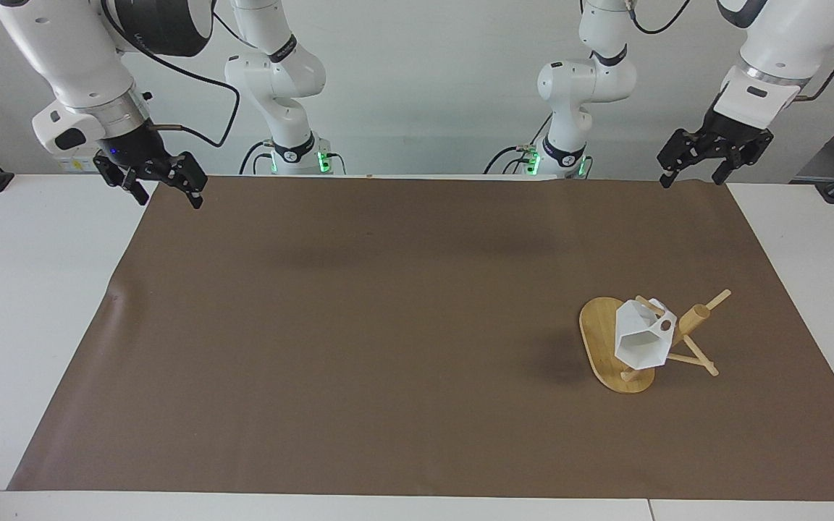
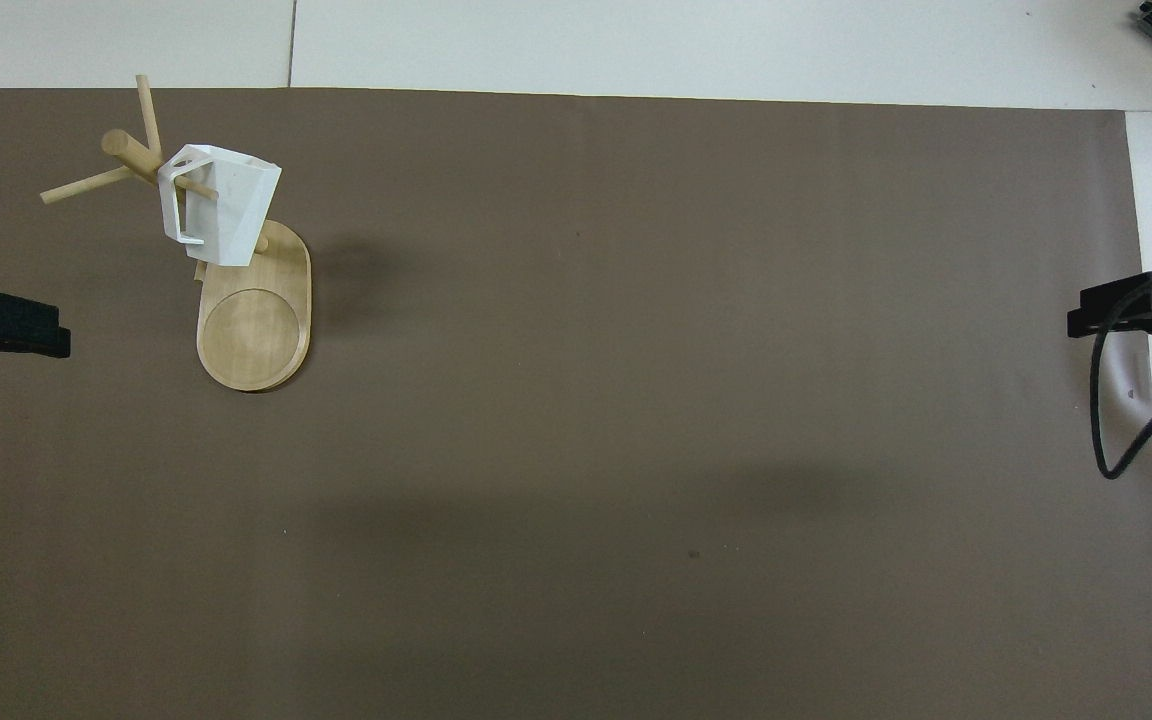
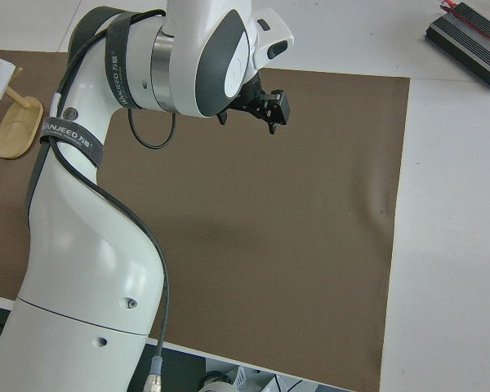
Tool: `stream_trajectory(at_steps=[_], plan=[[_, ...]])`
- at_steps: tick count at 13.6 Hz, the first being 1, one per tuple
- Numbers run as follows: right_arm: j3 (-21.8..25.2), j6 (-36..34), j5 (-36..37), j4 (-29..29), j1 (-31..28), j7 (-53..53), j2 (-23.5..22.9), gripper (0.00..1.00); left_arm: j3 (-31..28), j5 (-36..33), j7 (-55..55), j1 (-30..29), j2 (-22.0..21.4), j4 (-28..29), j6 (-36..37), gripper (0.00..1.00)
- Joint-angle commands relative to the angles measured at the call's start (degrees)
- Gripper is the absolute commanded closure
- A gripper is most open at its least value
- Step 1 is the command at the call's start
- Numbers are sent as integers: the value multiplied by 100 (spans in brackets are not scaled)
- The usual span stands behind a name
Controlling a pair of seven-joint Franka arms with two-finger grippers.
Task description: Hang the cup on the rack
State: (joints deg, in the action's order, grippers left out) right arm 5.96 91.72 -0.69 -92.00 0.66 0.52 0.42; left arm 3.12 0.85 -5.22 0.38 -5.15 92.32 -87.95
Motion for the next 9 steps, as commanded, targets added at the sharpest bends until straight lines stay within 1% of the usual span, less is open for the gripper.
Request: stream_trajectory(at_steps=[1, 3, 5, 8, 9], plan=[[-7, -84, -1, -99, -13, -61, 125, 0, -4, -77, 82, -2, -83, 137, -126, 0], [-7, -84, -1, -99, -13, -61, 125, 0, 5, -33, 152, -11, -57, 103, -205, 0], [-7, -84, -1, -99, -13, -61, 125, 0, 14, 38, 511, -3, 40, -134, -83, 0], [-7, -84, -1, -99, -13, -61, 125, 0, -48, 46, 566, 181, 40, -100, -56, 0], [-7, -84, -1, -99, -13, -61, 125, 0, -109, 38, 557, 330, 32, -83, -73, 0]])
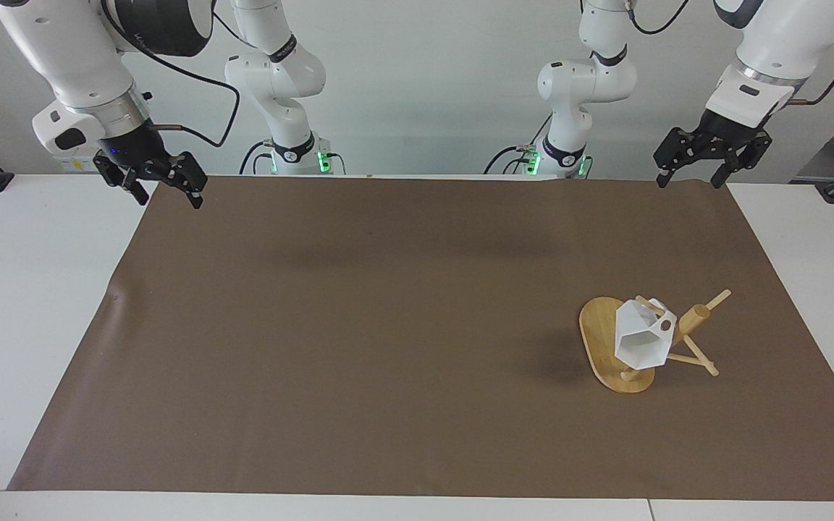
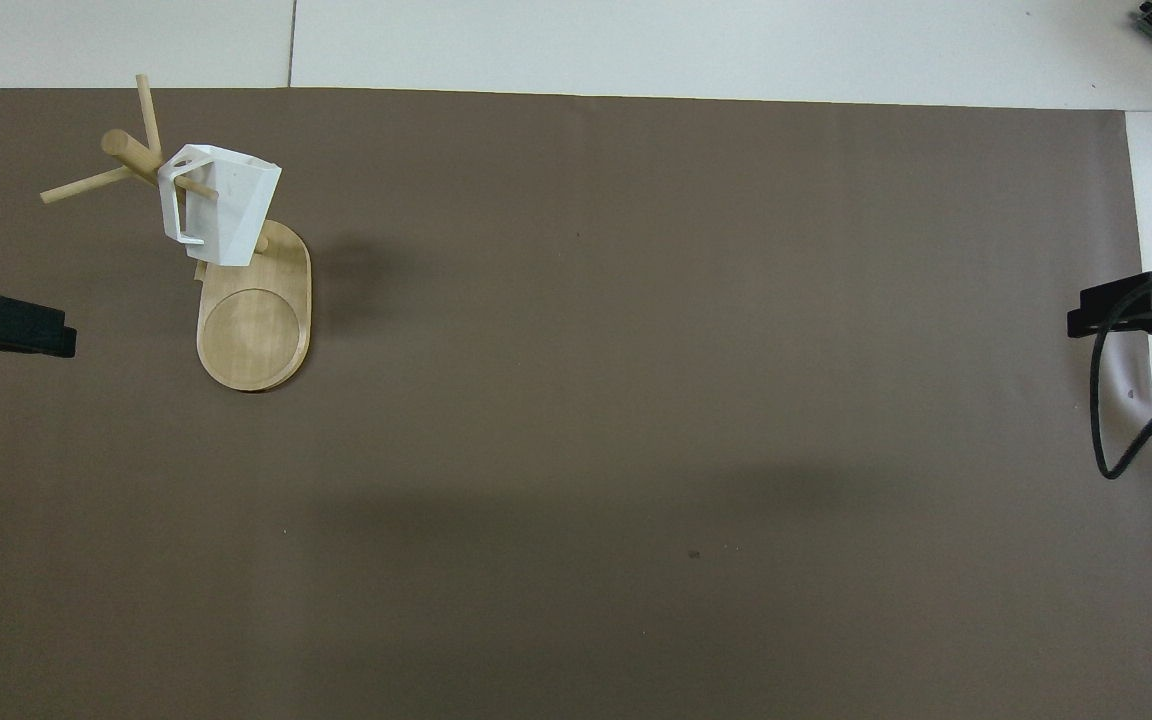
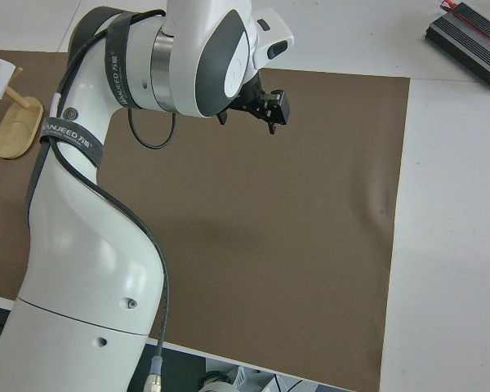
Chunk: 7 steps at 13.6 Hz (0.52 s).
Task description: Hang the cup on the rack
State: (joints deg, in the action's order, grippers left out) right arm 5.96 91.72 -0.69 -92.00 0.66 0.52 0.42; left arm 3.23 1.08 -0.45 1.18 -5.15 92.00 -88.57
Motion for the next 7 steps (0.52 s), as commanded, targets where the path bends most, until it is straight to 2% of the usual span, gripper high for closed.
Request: stream_trajectory(at_steps=[1, 7], plan=[[-7, -84, -1, -99, -13, -61, 125, 0, -286, 6, 80, 382, 31, -42, 15, 0], [-7, -84, -1, -99, -13, -61, 125, 0, -270, -11, 98, 243, -57, 99, -11, 0]])
